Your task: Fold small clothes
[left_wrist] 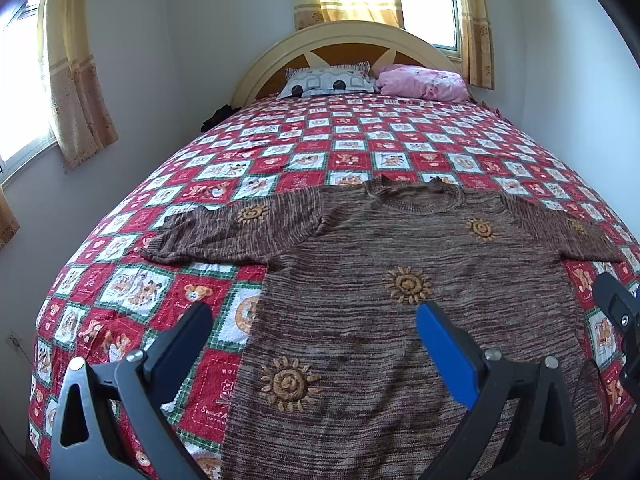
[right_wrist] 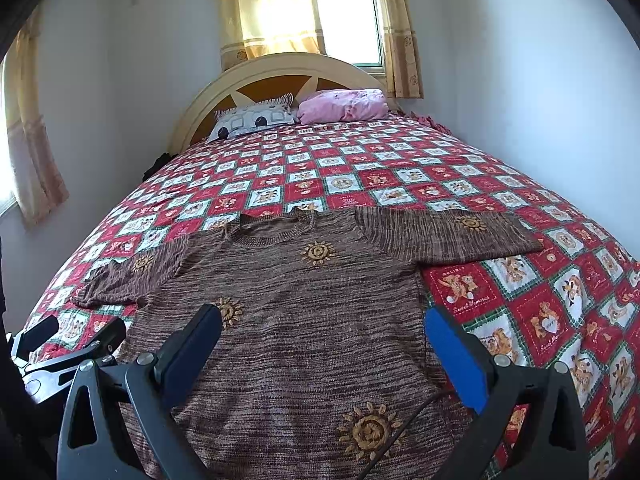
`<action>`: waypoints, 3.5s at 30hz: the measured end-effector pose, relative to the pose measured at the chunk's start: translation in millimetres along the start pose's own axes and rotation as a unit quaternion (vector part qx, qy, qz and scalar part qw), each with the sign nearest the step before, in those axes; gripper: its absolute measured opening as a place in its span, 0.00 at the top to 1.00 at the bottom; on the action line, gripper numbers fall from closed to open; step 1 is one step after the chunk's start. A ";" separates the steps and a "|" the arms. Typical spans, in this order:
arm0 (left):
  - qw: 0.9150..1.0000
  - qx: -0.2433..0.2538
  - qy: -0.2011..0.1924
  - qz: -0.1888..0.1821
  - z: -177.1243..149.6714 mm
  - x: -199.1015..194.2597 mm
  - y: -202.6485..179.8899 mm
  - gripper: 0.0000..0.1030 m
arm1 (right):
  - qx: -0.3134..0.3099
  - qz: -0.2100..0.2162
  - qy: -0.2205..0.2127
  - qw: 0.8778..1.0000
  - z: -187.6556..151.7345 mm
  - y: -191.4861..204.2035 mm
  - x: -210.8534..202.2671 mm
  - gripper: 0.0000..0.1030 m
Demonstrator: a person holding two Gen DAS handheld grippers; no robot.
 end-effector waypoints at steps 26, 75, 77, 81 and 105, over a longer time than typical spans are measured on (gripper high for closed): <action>1.000 0.022 0.018 -0.011 9.9 39.7 -27.4 0.00 | -0.004 -0.054 -0.003 0.999 13.2 -65.9 25.3 0.01; 0.991 -0.041 0.127 0.000 -1.9 171.1 -42.8 0.00 | 0.123 -0.118 0.057 0.984 85.0 -289.1 101.6 0.93; 0.991 -0.042 0.127 -0.001 -1.9 171.2 -42.6 0.00 | 0.095 -0.102 0.048 0.989 104.7 -257.3 96.9 0.93; 0.991 -0.048 0.126 -0.007 -1.9 170.4 -42.2 0.00 | 0.047 -0.058 0.036 0.997 130.2 -183.5 98.9 0.93; 0.989 -0.085 0.116 -0.041 -0.4 168.5 -34.9 0.00 | 0.012 0.198 0.084 0.977 29.2 34.5 209.6 0.72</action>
Point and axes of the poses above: each gripper's, at about its wrist camera, not at the fingertips, and x roughly the way its jaws point, y to its left, z to its top, the point moved 7 cm from there along x, roughly the way its jaws point, and after that the axes turned 12 degrees about z, right-handed, at the moved point
